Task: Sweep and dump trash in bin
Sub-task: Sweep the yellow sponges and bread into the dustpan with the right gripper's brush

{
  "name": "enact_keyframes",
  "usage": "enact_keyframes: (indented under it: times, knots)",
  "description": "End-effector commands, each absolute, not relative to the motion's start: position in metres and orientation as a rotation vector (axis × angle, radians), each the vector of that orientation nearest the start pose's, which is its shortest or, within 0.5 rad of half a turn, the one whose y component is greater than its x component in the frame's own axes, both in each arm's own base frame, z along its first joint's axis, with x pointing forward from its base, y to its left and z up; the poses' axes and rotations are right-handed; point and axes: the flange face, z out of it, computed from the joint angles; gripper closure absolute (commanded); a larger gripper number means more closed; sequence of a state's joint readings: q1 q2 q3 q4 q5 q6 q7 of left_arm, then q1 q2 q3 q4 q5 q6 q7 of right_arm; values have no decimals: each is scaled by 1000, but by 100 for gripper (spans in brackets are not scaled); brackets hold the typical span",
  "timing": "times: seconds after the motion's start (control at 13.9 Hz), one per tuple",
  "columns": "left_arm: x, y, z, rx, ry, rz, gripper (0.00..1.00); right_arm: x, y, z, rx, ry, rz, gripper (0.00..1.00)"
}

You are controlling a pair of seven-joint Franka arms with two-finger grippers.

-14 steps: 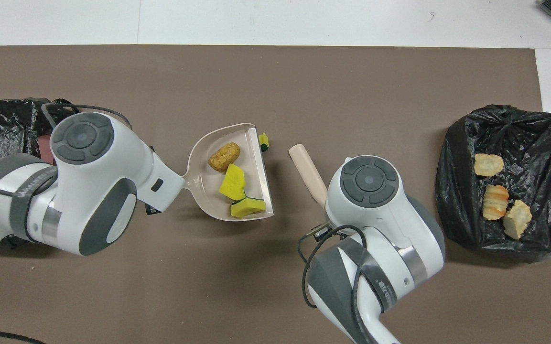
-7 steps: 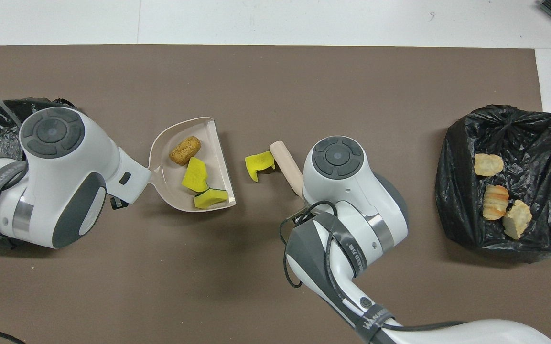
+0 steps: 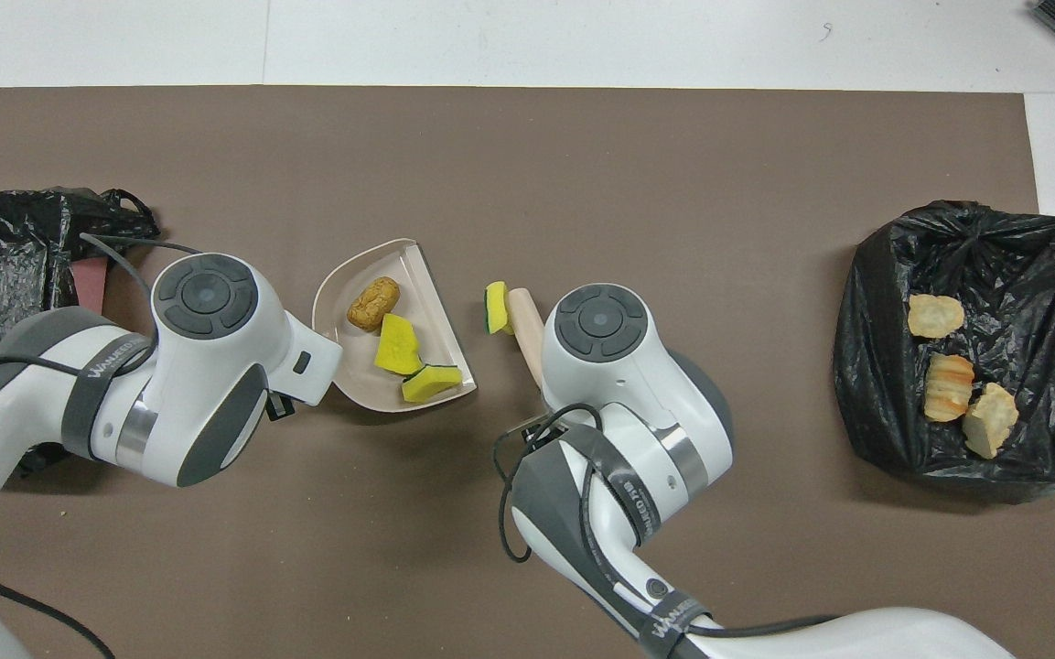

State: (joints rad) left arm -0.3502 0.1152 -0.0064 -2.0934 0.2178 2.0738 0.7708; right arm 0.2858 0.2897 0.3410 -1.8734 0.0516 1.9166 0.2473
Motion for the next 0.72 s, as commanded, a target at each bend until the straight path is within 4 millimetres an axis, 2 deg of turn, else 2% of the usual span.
enact_keyframes:
  times: [0.0, 0.14, 0.29, 0.36, 0.65]
  knots:
    - [500, -210, 354, -2388, 1776, 210, 100, 475, 360, 356, -2953, -447, 439, 100]
    - [490, -220, 344, -2354, 1827, 164, 100, 467, 372, 366, -2881, -401, 470, 100]
    - [488, -222, 342, -2345, 1858, 137, 100, 469, 361, 395, -2846, -368, 454, 100]
    - [488, -223, 342, -2347, 1893, 133, 100, 472, 354, 403, -2846, -362, 463, 100]
    - [496, -220, 343, -2388, 2039, 80, 100, 452, 337, 448, -2948, -283, 483, 100]
